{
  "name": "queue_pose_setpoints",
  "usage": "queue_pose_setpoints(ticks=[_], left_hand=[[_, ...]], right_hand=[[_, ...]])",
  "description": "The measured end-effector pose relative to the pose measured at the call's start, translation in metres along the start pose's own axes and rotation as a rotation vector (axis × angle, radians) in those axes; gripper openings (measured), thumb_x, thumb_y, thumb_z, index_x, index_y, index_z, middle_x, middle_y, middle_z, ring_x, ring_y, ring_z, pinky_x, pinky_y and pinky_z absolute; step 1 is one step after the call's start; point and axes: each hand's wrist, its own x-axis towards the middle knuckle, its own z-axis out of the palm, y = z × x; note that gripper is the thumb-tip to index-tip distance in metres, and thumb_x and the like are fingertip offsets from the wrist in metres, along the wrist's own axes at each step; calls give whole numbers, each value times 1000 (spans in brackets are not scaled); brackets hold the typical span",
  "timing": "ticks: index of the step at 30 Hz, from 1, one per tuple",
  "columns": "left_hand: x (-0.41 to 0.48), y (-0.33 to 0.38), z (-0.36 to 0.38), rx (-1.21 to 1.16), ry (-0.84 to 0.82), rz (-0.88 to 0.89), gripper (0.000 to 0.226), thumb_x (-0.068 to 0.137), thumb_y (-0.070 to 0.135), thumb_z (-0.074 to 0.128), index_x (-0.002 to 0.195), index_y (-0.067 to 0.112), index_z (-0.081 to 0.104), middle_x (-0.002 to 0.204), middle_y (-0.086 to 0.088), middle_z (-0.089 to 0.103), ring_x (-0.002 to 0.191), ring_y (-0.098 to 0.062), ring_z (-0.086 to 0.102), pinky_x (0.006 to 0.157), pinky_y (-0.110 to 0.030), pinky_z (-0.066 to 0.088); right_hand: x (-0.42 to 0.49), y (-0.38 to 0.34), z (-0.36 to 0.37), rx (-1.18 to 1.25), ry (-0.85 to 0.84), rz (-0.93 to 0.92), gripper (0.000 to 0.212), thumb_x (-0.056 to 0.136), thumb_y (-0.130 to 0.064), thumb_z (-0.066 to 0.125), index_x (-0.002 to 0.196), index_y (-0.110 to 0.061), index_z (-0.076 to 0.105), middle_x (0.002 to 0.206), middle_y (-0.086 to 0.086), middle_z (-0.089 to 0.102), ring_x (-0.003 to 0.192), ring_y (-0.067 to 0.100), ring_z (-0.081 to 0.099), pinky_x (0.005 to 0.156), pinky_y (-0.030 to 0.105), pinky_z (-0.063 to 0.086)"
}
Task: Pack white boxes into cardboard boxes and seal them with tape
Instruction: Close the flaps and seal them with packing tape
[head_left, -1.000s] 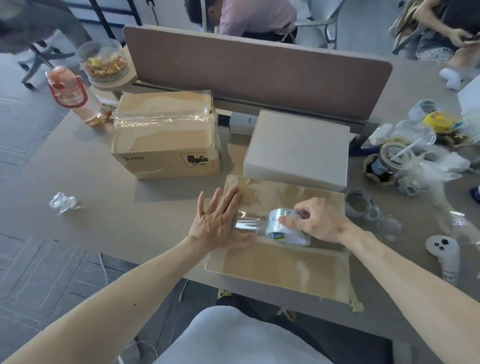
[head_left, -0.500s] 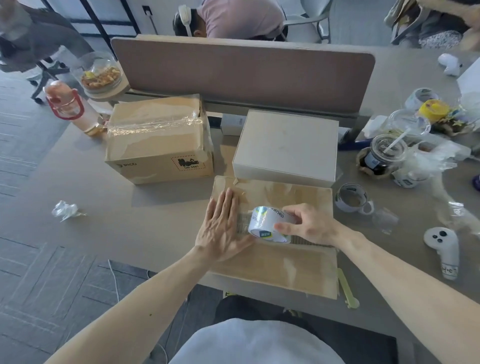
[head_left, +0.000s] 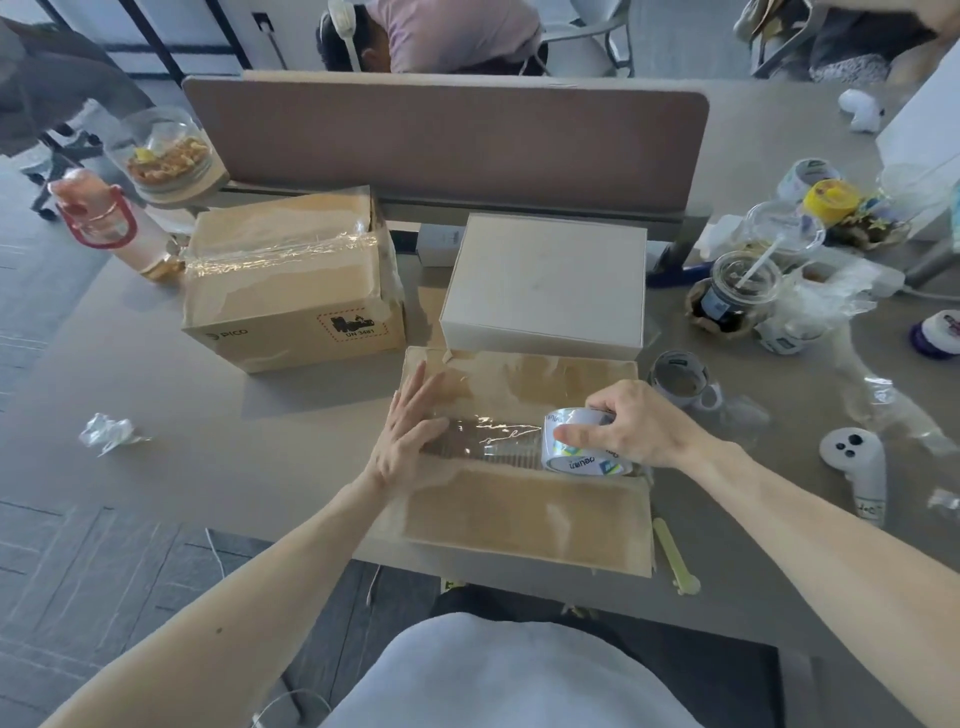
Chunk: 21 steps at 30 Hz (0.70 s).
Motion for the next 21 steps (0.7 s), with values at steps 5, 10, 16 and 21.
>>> queue_pose_setpoints(ticks=[5, 10, 16, 21], left_hand=[[24, 24, 44, 476, 0, -138, 60, 105, 43, 21, 159, 22, 2, 165, 1, -8, 151, -16, -14, 122, -45, -11], [27, 21, 56, 608, 16, -161, 57, 105, 43, 9, 156, 27, -9, 165, 1, -12, 152, -18, -15, 123, -44, -9], [26, 19, 55, 618, 6, -133, 62, 101, 45, 6, 160, 24, 4, 167, 0, -4, 153, -19, -9, 123, -43, -8], [25, 23, 57, 614, 23, -158, 66, 99, 47, 6, 159, 21, 8, 167, -2, -1, 153, -21, -7, 123, -46, -8]], right_hand=[[-5, 5, 0, 54, 3, -6, 68, 67, -79, 61, 55, -16, 40, 51, -5, 42, 48, 12, 38, 46, 18, 26], [-12, 16, -3, 182, -128, 1, 44, 83, -59, 66, 60, -26, 48, 55, -15, 42, 52, 9, 36, 53, 24, 26], [-21, 29, -32, -18, -26, 59, 66, 71, -68, 70, 51, -14, 39, 45, -12, 39, 43, 6, 32, 46, 20, 24], [-33, 44, -35, 5, 36, 89, 72, 63, -81, 61, 53, -14, 37, 49, -6, 37, 45, 10, 32, 48, 22, 24]])
